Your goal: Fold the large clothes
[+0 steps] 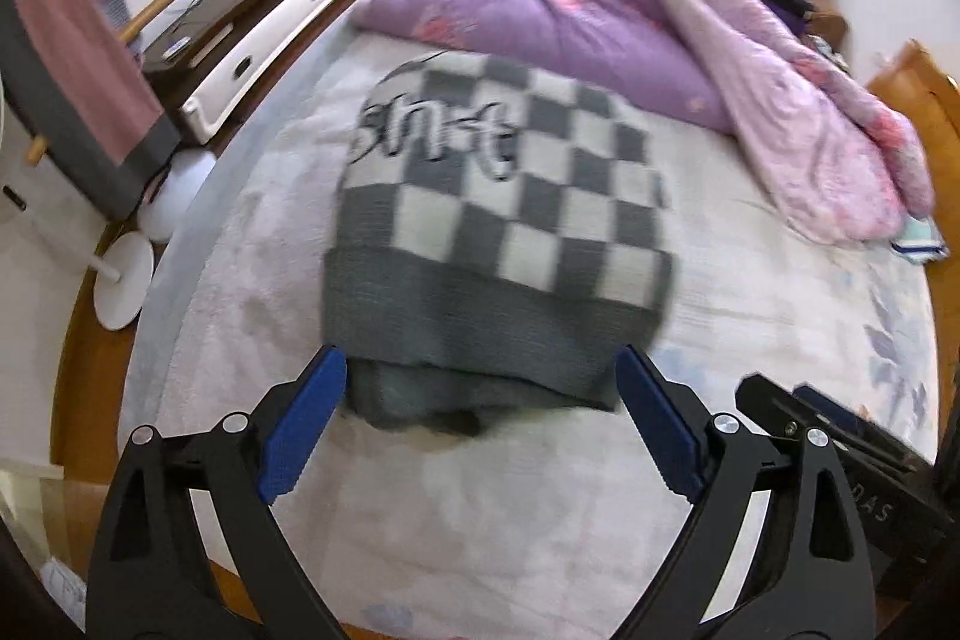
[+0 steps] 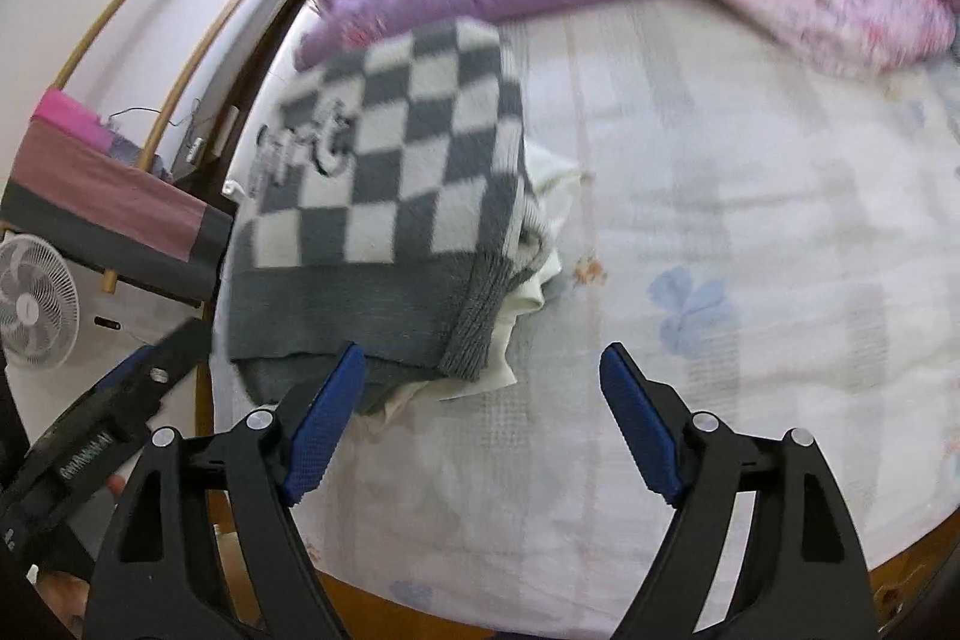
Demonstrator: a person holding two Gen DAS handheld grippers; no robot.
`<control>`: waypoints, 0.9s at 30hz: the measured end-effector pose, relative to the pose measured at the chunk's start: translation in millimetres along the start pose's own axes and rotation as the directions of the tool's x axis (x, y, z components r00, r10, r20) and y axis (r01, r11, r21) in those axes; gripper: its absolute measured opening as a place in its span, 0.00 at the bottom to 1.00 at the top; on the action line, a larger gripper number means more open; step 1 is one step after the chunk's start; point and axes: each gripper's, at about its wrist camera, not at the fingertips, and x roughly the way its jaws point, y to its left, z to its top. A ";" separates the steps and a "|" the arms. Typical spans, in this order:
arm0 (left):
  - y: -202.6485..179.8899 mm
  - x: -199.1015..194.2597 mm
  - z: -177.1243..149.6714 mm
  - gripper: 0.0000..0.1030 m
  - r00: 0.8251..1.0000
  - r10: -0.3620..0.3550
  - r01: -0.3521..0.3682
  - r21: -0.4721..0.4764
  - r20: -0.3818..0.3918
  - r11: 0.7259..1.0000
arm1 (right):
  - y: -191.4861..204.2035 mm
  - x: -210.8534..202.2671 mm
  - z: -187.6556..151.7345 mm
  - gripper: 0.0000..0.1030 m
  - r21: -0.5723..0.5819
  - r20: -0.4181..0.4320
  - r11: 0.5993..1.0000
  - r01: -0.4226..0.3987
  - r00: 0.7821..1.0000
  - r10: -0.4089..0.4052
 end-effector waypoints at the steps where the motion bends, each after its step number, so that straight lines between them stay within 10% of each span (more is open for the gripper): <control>1: -8.3 -8.2 -0.9 0.88 1.000 -0.007 0.007 0.005 0.006 1.000 | 1.5 -10.1 -0.2 0.76 -0.019 0.012 1.000 -0.001 1.000 0.001; 27: -202.0 -288.1 -155.2 0.89 0.930 0.069 -0.092 0.047 0.361 0.995 | -91.4 -327.7 -120.6 0.76 -0.260 0.293 0.965 -0.028 0.950 0.107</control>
